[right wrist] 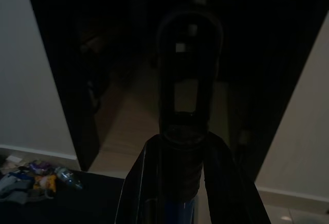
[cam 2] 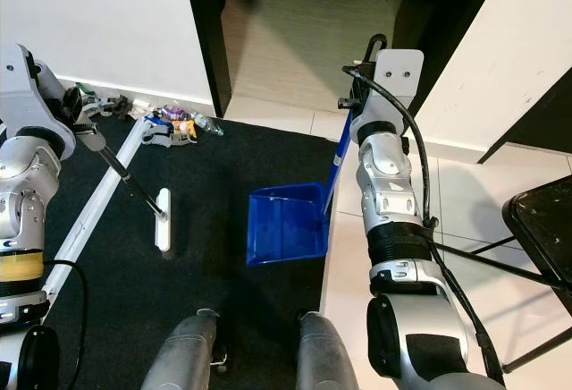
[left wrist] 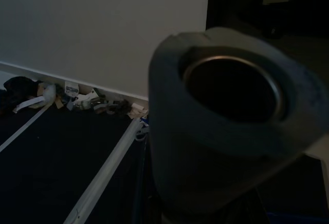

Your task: Sweep floor

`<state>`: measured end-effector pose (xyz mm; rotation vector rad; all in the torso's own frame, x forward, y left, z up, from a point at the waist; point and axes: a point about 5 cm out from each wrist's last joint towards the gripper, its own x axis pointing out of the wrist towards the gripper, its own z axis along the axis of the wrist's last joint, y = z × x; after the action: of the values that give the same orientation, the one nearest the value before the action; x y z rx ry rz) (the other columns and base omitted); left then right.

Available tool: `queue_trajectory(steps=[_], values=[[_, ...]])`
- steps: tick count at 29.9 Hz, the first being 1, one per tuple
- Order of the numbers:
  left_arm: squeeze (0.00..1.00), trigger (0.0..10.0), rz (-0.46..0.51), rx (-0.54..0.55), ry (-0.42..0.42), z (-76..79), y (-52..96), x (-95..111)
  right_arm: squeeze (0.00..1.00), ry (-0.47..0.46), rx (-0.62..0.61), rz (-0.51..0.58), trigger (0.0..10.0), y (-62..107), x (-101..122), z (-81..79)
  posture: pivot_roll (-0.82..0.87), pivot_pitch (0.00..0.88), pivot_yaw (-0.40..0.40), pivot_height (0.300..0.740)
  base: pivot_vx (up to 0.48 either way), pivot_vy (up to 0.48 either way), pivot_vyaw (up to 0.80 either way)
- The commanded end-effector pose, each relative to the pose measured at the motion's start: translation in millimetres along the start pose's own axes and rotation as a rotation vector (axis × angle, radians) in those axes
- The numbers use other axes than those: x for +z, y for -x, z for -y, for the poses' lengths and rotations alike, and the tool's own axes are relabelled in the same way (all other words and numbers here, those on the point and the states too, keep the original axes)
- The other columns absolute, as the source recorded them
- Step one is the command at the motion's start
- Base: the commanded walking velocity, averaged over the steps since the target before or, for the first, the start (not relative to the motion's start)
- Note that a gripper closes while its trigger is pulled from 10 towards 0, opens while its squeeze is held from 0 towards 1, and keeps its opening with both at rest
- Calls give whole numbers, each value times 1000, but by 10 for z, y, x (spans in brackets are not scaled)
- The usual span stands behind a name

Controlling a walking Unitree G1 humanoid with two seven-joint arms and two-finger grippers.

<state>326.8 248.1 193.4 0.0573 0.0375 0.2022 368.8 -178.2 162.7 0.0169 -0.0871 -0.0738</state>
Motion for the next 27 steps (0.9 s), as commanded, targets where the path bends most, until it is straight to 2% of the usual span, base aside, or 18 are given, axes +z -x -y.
queue_trajectory(steps=[1, 12, 27], values=[[0, 10000, 57, 14, -8, -1, -4, 79, 0, -4, -1, 35, 10000, 2, 79, 0, 29, 45, 38, 740, 0, 0, 0], [0, 10000, 53, 31, 3, -22, -13, 63, 0, 24, 13, 52, 10000, 2, 95, -31, 32, 45, 36, 740, 311, 0, 0], [0, 10000, 56, 33, 8, -22, -14, 62, 0, 27, -5, 40, 10000, -6, 86, -4, 33, 47, 34, 740, 384, 0, 774]])
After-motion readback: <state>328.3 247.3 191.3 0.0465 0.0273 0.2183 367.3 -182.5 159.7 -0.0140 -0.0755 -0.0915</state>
